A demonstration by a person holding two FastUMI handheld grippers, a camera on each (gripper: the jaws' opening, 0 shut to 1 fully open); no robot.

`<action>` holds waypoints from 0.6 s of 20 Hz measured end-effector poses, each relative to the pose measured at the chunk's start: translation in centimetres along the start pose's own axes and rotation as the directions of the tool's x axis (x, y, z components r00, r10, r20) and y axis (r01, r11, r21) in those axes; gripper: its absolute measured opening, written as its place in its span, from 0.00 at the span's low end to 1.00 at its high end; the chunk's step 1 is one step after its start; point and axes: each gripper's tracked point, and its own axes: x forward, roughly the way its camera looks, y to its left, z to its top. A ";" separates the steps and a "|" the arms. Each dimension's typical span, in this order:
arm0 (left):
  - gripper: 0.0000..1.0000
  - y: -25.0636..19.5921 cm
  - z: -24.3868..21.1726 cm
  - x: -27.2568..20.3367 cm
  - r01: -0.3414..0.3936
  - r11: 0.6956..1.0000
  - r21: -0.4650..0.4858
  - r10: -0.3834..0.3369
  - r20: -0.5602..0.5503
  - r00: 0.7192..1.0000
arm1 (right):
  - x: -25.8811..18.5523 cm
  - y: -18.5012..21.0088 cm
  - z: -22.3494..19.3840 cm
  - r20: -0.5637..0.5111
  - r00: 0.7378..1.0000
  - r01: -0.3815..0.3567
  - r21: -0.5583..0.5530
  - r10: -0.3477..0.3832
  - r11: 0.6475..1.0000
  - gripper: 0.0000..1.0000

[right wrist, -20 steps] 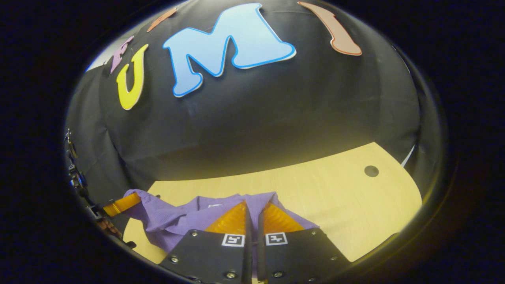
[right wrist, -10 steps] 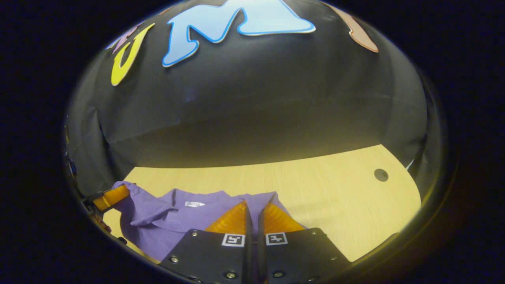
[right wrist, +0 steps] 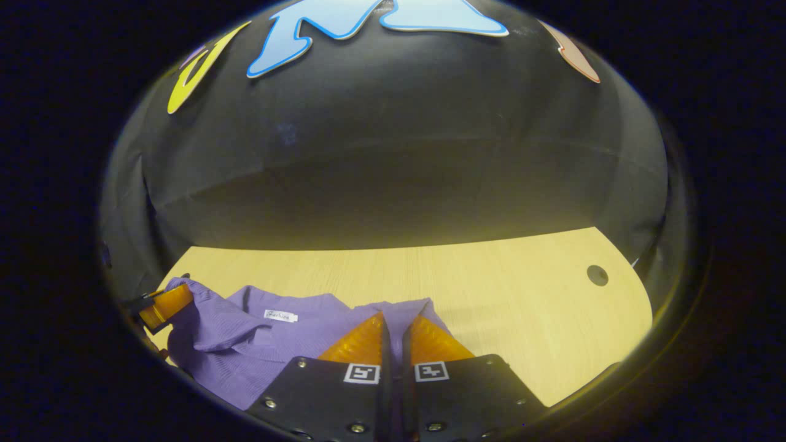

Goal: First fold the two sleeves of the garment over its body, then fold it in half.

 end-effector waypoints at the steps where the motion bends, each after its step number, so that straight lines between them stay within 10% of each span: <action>1: 0.13 -0.2 -0.3 0.2 0.004 1.000 0.003 -0.004 -0.008 1.000 | -0.1 0.0 -0.1 -0.004 1.000 0.004 -0.009 -0.004 1.000 0.06; 5: 0.19 -0.8 0.0 0.2 0.025 1.000 0.005 -0.025 -0.011 1.000 | -0.3 0.2 -0.3 -0.010 1.000 -0.014 -0.023 0.014 1.000 0.16; 8: 0.60 -1.5 0.7 -0.5 0.037 0.999 0.001 -0.037 -0.002 0.999 | -1.1 0.1 0.5 0.017 1.000 0.000 -0.049 0.001 0.999 0.38; 12: 0.80 -2.0 2.6 -2.0 0.027 1.000 0.000 -0.027 0.037 0.999 | -2.7 0.2 2.0 0.048 0.999 -0.005 -0.055 0.008 0.998 0.63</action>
